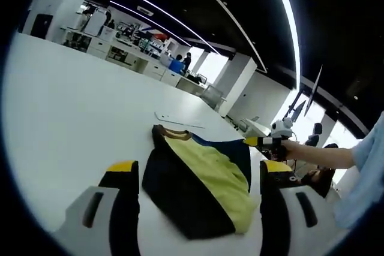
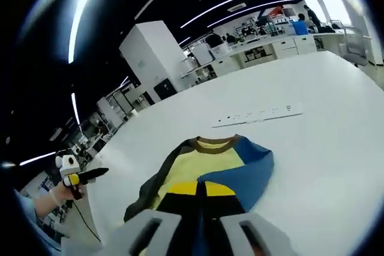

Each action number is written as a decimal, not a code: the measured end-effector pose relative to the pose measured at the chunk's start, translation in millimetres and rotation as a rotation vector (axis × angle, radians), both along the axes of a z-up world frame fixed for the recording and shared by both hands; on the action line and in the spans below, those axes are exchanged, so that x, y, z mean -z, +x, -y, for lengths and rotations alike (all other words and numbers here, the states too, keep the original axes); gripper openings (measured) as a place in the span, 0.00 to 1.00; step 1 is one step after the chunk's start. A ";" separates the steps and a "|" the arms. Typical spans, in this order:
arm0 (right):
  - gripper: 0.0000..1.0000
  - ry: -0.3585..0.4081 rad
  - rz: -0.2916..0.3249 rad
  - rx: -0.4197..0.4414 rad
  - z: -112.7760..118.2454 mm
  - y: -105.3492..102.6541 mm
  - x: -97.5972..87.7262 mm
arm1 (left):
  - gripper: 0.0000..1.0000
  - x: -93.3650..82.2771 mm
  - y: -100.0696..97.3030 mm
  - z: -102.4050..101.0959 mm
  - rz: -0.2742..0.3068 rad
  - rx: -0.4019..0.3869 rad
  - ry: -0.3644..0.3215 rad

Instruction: Fold the garment on the visible template until the final outline fits inside the template.

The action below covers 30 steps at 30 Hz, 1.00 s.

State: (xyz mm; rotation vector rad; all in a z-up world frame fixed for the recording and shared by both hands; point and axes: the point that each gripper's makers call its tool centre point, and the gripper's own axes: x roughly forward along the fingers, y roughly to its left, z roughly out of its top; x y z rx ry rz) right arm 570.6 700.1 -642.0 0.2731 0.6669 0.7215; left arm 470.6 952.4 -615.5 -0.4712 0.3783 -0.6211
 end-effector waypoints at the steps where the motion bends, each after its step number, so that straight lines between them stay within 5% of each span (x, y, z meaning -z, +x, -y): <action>1: 0.00 -0.016 0.001 -0.011 -6.3 0.8 1.2 | 0.79 -0.1 -0.5 -0.3 0.000 -0.001 0.000; 9: 0.00 -0.089 -0.035 -0.092 -60.2 3.1 30.0 | 0.78 -1.6 -4.3 -8.9 -0.002 -0.023 -0.016; 17: 0.00 -0.150 -0.077 -0.116 -86.4 3.2 67.7 | 0.78 -4.3 -7.8 -19.9 -0.003 -0.051 -0.021; 30: 0.00 -0.129 -0.090 -0.075 -116.0 24.4 68.3 | 0.76 -2.2 -6.8 -29.5 -0.008 -0.079 -0.022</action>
